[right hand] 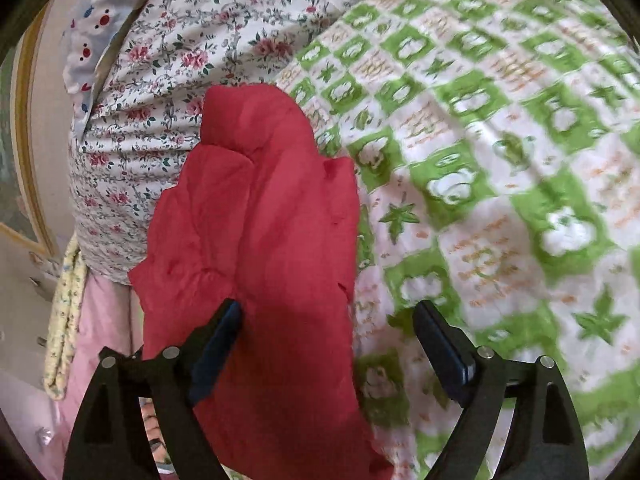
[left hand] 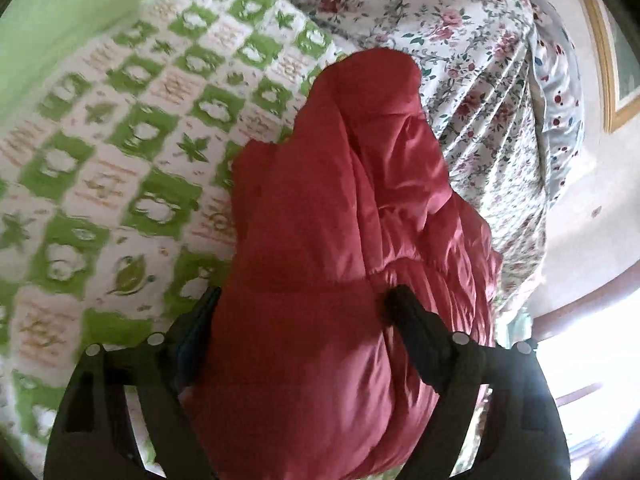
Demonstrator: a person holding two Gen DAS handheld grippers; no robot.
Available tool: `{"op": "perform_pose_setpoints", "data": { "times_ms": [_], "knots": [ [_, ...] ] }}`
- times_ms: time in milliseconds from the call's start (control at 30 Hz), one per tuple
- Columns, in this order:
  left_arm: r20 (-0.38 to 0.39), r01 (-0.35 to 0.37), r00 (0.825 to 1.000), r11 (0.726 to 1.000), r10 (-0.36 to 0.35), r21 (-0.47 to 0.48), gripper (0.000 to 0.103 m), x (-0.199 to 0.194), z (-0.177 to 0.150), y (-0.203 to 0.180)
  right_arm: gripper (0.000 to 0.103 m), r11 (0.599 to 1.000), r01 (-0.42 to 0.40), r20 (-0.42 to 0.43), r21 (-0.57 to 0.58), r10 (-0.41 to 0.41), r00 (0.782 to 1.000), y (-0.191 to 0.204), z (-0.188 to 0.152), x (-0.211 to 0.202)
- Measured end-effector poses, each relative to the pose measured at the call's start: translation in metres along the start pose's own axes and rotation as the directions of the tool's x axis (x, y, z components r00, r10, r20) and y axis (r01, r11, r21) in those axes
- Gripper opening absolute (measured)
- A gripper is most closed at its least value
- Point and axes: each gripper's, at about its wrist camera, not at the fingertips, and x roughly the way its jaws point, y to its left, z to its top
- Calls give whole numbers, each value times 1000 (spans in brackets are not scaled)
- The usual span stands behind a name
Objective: Fold large clothes
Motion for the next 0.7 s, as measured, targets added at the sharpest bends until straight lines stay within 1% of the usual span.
{"op": "perform_pose_setpoints", "data": {
  "times_ms": [67, 133, 200, 233, 267, 300, 367, 400, 433, 467, 533, 700],
  "knots": [
    [-17, 23, 1000, 1000, -23, -15, 86, 10, 3, -1, 90, 1000, -21, -19, 1, 21, 1000, 1, 4, 9],
    [-22, 24, 999, 1000, -24, -20, 87, 16, 5, -2, 90, 999, -36, -28, 5, 36, 999, 1, 7, 14],
    [-22, 15, 1000, 1000, -15, -17, 87, 20, 5, -5, 87, 999, -41, -37, 4, 42, 998, 3, 8, 17],
    [-19, 14, 1000, 1000, -14, -13, 87, 21, 6, -7, 79, 998, -57, -47, 7, 57, 997, 5, 8, 19],
    [-17, 14, 1000, 1000, -14, -6, 86, 21, 5, -9, 70, 995, -99, -65, 16, 100, 993, 6, 8, 22],
    [-17, 13, 1000, 1000, -13, 5, 84, 21, 5, -11, 60, 992, -125, -76, 26, 126, 989, 6, 8, 24],
    [-14, 18, 1000, 1000, -18, 23, 71, 19, 3, -17, 52, 993, -116, -75, 9, 116, 990, 11, 6, 23],
    [-13, 20, 1000, 999, -19, 27, 67, 17, 2, -19, 44, 992, -122, -76, 5, 122, 990, 12, 6, 22],
    [-11, 21, 1000, 999, -21, 29, 61, 14, 2, -20, 38, 991, -131, -74, 4, 131, 989, 14, 5, 19],
    [-7, 25, 1000, 999, -24, 33, 57, 10, 0, -22, 36, 990, -138, -74, 2, 138, 988, 15, 4, 16],
    [1, 34, 999, 998, -35, 45, 53, 0, -4, -29, 31, 989, -150, -74, -12, 148, 986, 20, 0, 6],
    [15, 78, 997, 992, -80, 102, 49, -36, -27, -52, 28, 985, -151, -77, -79, 145, 986, 39, -19, -28]
  ]
}}
